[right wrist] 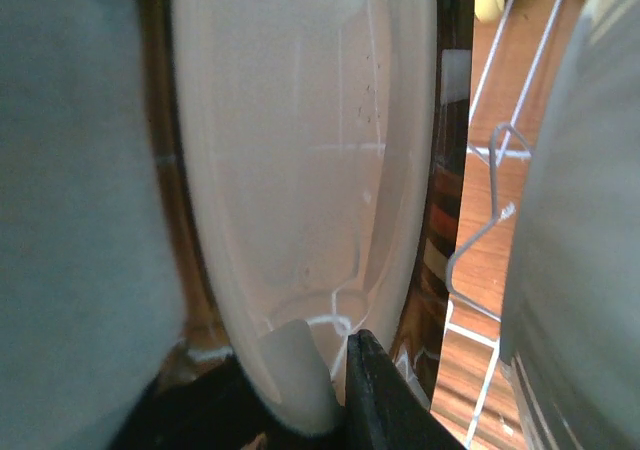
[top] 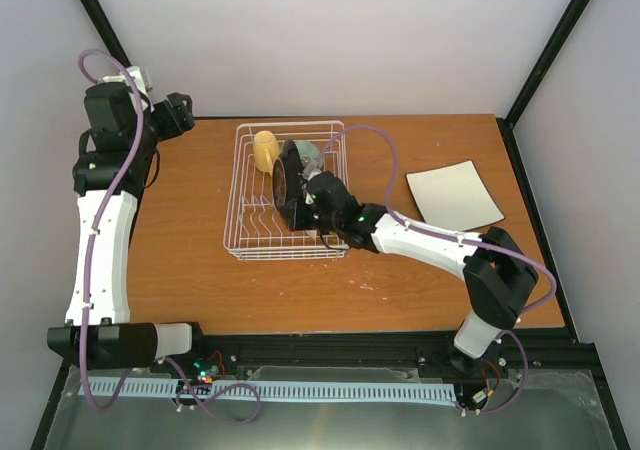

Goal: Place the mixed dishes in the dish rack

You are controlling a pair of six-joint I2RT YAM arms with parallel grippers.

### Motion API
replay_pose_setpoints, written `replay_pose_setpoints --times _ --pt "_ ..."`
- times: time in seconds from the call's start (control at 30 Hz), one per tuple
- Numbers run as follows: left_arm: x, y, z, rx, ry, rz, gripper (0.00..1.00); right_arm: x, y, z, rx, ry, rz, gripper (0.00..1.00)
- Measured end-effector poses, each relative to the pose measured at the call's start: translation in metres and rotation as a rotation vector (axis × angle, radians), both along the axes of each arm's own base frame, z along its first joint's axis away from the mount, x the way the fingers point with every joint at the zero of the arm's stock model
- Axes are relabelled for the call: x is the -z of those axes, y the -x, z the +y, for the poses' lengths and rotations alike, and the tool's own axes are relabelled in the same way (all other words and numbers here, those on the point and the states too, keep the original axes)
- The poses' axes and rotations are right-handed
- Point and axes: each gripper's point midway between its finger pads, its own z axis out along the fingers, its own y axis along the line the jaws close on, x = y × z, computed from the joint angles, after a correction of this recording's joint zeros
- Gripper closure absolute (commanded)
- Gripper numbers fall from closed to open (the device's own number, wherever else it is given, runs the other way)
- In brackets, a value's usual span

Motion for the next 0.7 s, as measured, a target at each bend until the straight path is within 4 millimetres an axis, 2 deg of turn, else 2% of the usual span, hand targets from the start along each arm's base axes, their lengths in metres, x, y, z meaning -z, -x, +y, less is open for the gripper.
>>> replay_pose_setpoints --times 0.3,0.7 --pt "-0.002 0.002 0.000 0.000 -0.001 -0.009 0.19 0.033 0.003 -0.001 0.007 0.093 0.104 0.97" --pt "-0.003 0.002 0.000 0.001 -0.003 -0.014 0.19 0.029 -0.005 0.011 -0.014 0.154 0.132 0.97"
